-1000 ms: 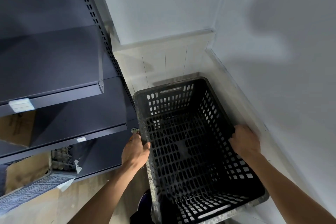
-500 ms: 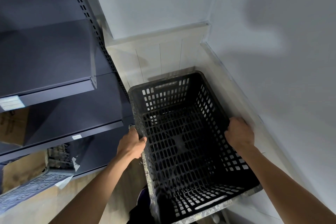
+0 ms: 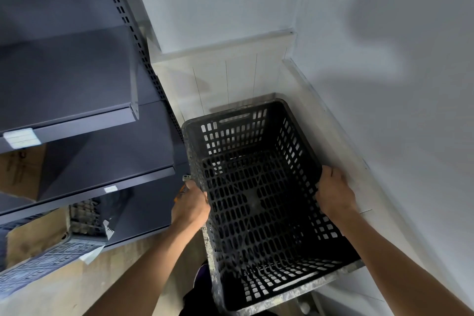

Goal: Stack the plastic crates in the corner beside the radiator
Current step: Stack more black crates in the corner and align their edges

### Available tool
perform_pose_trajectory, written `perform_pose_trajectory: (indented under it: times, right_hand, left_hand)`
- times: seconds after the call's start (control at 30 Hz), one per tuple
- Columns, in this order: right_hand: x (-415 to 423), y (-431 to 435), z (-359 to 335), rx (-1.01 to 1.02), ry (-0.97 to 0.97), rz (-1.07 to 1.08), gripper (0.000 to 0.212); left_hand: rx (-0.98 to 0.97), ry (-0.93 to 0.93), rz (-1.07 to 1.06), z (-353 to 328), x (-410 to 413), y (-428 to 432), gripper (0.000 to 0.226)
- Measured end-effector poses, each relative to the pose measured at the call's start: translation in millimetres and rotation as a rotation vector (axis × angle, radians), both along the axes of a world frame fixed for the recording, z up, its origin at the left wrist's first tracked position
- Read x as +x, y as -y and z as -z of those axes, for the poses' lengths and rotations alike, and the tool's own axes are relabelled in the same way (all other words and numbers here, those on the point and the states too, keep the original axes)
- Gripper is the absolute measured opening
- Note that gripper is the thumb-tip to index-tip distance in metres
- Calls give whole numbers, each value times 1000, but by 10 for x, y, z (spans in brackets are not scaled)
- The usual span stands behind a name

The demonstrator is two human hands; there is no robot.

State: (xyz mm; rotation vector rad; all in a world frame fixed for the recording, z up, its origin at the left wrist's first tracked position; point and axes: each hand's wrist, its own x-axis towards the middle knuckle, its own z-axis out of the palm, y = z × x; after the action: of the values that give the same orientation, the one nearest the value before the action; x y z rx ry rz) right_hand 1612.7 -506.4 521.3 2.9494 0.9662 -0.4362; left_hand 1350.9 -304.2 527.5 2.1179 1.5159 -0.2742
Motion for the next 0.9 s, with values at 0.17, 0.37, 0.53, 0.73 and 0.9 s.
perform_pose_trajectory:
  times: [0.17,0.37,0.53,0.73,0.9]
  right_hand:
    - [-55,119,68,17,44,-41,74]
    - [-89,267,163,62,-31,0,82]
    - [-2,272,158,54,-55,-11,73]
    - [81,240,210,125,-146,31,59]
    - [85,231,278,132,-54,49,52]
  left_hand:
    - [107,-33,-7,69,-9,279,54]
    - [132,-22,-69,144,35,386,71]
    - [183,33,-151,138,87,428,63]
    - [202,95,-244,227,141,407,58]
    - [218,164,-293,262,155,396,50]
